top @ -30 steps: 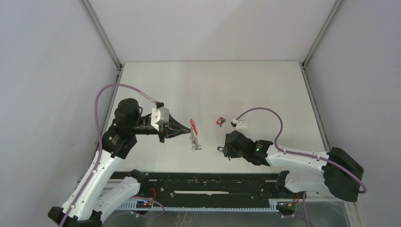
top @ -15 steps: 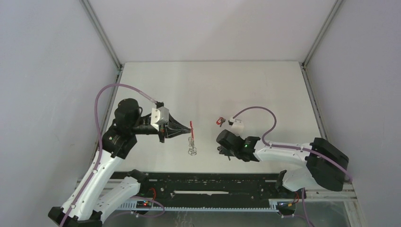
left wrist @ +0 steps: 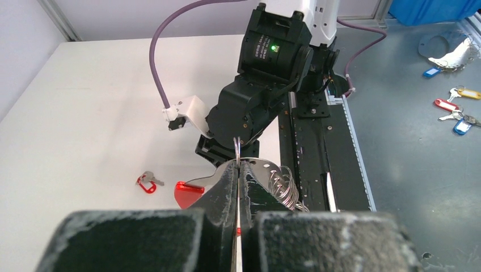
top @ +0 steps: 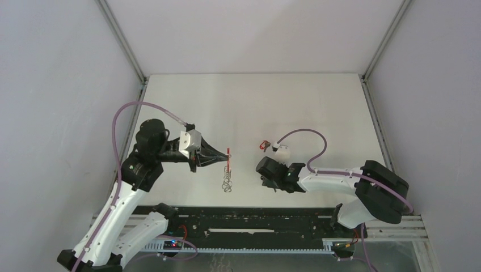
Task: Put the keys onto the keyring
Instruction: Pick up the key from the center of the board.
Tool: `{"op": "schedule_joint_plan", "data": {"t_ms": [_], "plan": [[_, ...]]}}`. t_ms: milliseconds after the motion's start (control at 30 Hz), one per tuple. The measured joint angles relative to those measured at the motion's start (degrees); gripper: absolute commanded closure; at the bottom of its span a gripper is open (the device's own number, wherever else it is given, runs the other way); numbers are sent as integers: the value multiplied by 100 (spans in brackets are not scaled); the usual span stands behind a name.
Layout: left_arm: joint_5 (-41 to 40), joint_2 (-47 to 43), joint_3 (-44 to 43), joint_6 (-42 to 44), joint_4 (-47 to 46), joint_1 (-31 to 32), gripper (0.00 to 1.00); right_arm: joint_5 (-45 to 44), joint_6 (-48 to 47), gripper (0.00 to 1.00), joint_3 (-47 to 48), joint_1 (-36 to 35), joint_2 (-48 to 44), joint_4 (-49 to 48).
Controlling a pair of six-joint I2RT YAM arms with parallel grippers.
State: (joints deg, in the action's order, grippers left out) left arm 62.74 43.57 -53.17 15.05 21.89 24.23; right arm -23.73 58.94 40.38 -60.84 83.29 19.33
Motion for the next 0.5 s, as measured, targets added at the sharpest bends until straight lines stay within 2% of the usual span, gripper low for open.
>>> {"op": "schedule_joint_plan", "data": {"t_ms": [167, 500], "plan": [[42, -90, 0, 0, 0, 0, 100, -20, 46, 60, 2, 37, 13, 0], [48, -164, 2, 2, -4, 0, 100, -20, 116, 72, 20, 129, 103, 2]]}}
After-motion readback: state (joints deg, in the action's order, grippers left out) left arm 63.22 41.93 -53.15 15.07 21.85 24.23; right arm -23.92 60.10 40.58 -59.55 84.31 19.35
